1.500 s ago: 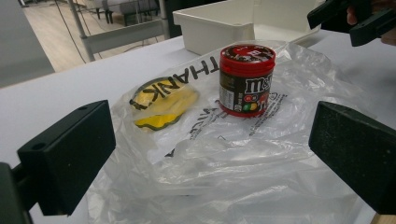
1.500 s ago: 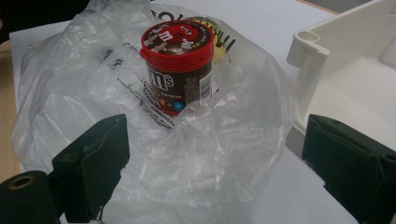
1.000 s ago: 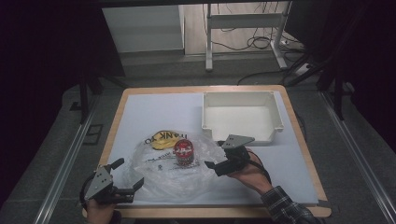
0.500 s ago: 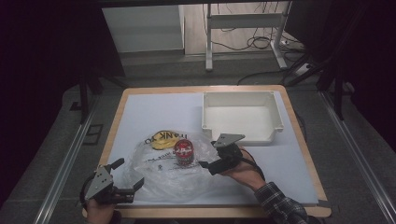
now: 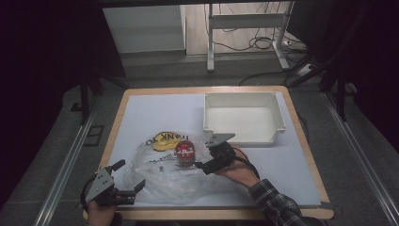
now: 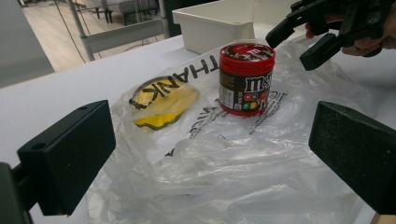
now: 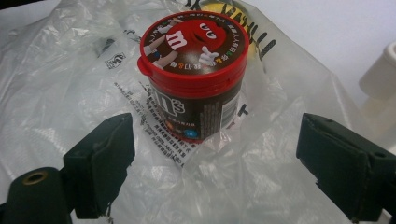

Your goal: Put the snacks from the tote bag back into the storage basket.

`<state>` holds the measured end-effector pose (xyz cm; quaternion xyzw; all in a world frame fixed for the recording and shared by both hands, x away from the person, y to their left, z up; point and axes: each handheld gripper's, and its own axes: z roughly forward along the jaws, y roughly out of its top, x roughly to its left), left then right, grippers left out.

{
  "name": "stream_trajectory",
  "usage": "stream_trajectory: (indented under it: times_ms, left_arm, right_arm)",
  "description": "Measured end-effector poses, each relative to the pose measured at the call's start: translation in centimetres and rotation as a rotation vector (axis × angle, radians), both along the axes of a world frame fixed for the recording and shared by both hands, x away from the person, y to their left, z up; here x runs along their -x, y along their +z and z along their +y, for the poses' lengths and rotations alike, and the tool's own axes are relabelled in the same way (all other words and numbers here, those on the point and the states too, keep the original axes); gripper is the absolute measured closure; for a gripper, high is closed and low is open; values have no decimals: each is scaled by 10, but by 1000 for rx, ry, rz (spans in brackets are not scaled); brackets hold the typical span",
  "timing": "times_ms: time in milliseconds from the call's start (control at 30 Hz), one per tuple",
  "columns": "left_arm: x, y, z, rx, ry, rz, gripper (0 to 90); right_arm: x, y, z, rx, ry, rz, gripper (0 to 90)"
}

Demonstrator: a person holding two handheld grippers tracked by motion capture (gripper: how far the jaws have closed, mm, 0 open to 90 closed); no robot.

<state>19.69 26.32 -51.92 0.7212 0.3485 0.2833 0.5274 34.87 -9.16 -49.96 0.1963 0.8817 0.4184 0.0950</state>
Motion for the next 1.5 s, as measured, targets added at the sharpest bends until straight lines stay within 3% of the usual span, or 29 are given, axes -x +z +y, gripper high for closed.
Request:
stream_trajectory:
  times_ms: [500,967,1333,1500]
  left_arm:
    - [0,0,0,0,1,-1,6]
    - [0,0,0,-1,0,0,6]
    - [0,0,0,-1,-2,-1,6]
    - [0,0,0,-2,-3,0,6]
  right_arm:
    - [-7,-3,21,64,24,6,168]
    - [-16,-6,42,125,46,70,187]
    - [-22,-11,65,202,64,63,196]
    - [-24,-13,70,211,71,70,211]
